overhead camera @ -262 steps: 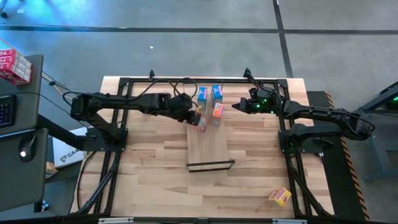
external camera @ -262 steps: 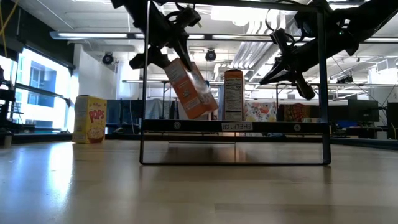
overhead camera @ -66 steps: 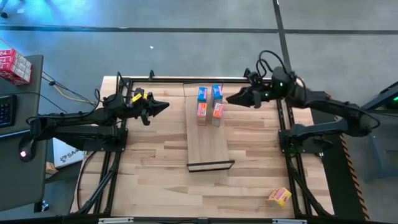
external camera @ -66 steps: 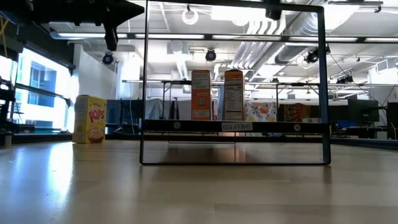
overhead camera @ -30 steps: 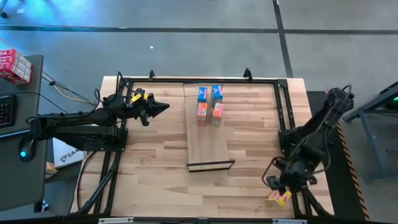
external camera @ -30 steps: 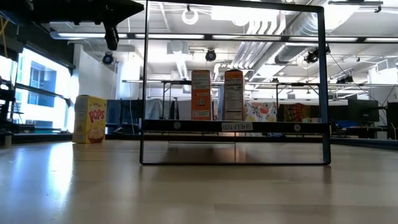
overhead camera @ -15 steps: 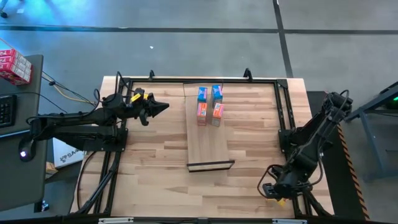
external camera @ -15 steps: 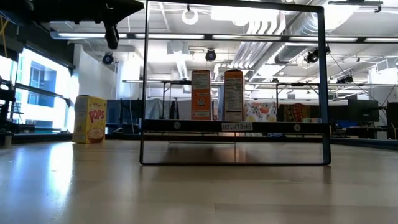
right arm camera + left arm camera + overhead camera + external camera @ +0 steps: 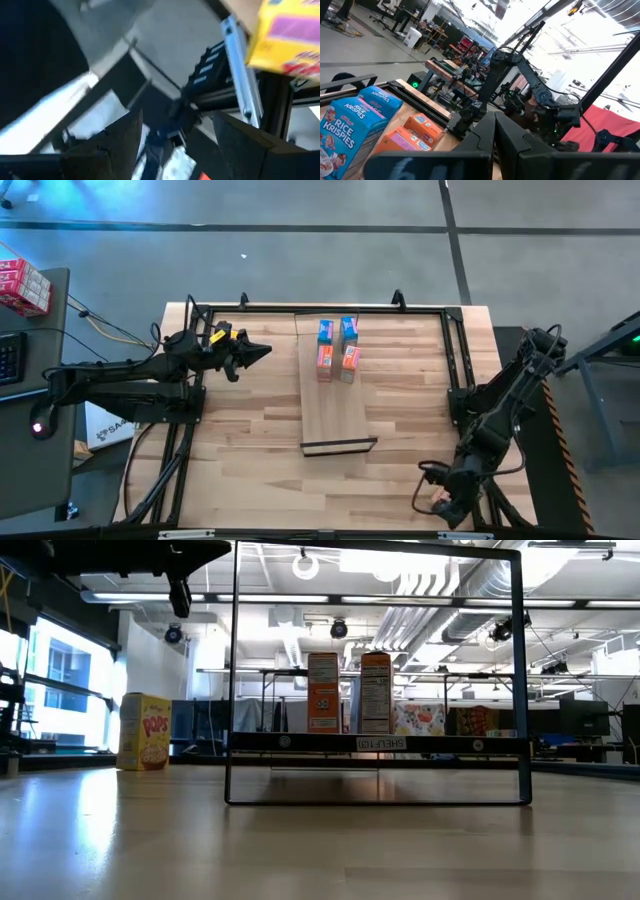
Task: Stack cereal on shelf
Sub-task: Put the bottom yellow cereal box on the shelf
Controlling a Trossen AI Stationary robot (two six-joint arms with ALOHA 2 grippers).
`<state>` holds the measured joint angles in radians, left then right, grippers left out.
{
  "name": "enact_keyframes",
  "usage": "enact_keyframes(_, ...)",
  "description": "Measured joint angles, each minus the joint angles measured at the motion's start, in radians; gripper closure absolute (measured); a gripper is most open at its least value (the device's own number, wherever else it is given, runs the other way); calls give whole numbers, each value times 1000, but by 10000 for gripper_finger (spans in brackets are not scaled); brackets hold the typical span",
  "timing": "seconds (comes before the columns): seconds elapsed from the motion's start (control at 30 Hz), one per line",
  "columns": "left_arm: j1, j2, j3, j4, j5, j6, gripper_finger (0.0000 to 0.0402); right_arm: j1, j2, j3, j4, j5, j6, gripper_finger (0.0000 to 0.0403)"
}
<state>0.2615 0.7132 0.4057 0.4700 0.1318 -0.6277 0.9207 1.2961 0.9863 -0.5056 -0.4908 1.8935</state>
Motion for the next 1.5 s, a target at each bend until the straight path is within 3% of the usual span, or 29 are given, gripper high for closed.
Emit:
enact_keyframes(0.17, 0, 0, 0, 0, 0, -7, 401, -27, 0, 72, -32, -38, -140, 170)
enact_keyframes(0.4, 0, 0, 0, -1, 0, -27, 401, -46, 0, 242, -468, 22, -421, 170)
enact_keyframes(0.53, 0, 0, 0, -1, -6, -47, 401, -24, 0, 277, -607, 65, -638, 170)
enact_keyframes(0.73, 0, 0, 0, -2, -8, -71, 401, -25, -1, 277, -615, 151, -756, 170)
enact_keyframes(0.87, 0, 0, 0, -2, -12, -77, 401, -16, -1, 276, -672, 250, -976, 169)
enact_keyframes(1.07, 0, 0, 0, -1, -60, -78, 401, -18, 0, 276, -710, 367, -1004, 169)
enact_keyframes(1.17, 0, 0, 0, -1, -67, -78, 401, -12, 0, 276, -688, 358, -1071, 169)
enact_keyframes(1.3, 0, 0, 0, -1, -66, -78, 401, -5, 15, 275, -626, 217, -1202, 169)
enact_keyframes(1.5, 0, 0, 0, -2, -66, -77, 401, 23, 39, 274, -634, 254, -1213, 169)
